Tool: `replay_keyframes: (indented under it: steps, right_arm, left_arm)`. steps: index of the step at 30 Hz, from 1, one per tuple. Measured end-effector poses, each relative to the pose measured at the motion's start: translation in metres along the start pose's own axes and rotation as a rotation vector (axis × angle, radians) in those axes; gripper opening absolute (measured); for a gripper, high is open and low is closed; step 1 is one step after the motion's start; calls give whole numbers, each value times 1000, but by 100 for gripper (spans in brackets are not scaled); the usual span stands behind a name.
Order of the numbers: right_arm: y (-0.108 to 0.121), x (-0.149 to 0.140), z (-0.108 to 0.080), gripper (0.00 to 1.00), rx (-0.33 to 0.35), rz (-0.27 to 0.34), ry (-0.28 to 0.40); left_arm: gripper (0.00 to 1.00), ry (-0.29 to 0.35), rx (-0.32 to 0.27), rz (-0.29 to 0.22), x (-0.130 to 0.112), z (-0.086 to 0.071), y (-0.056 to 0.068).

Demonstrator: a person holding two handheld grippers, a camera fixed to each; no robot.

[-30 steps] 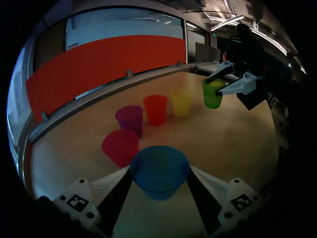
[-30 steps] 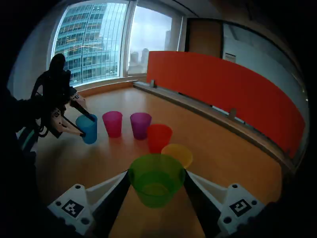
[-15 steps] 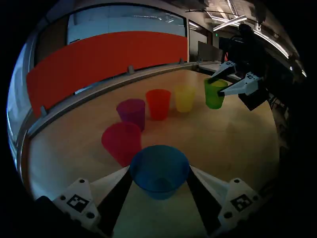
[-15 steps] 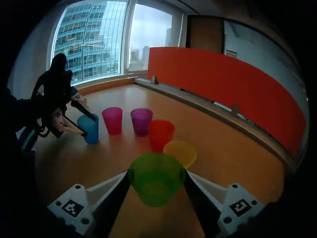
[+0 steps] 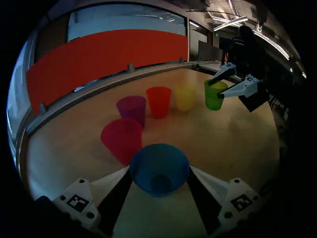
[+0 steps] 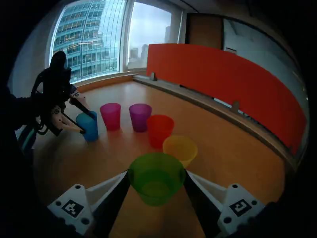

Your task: Pour water

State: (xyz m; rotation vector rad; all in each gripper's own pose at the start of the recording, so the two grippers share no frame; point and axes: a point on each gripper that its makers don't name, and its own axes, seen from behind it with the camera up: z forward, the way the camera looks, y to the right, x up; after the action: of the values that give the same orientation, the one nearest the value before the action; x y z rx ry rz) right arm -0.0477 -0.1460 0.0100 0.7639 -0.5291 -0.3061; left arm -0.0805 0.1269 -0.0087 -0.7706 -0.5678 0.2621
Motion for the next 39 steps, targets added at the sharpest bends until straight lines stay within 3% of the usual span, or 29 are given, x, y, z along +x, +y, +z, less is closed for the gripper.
replay_keyframes:
  steps: [7,15,39]
  right_arm:
    - [-2,-12,3,92,0,12,-15]
    - [-4,-22,7,92,0,24,-24]
    - [-3,-36,8,93,-8,53,-27]
  left_arm:
    - [88,-11,1,-8,-4,2,-2]
    - [97,-35,4,-12,-8,4,-5]
    - [97,-56,-12,-40,-19,1,1]
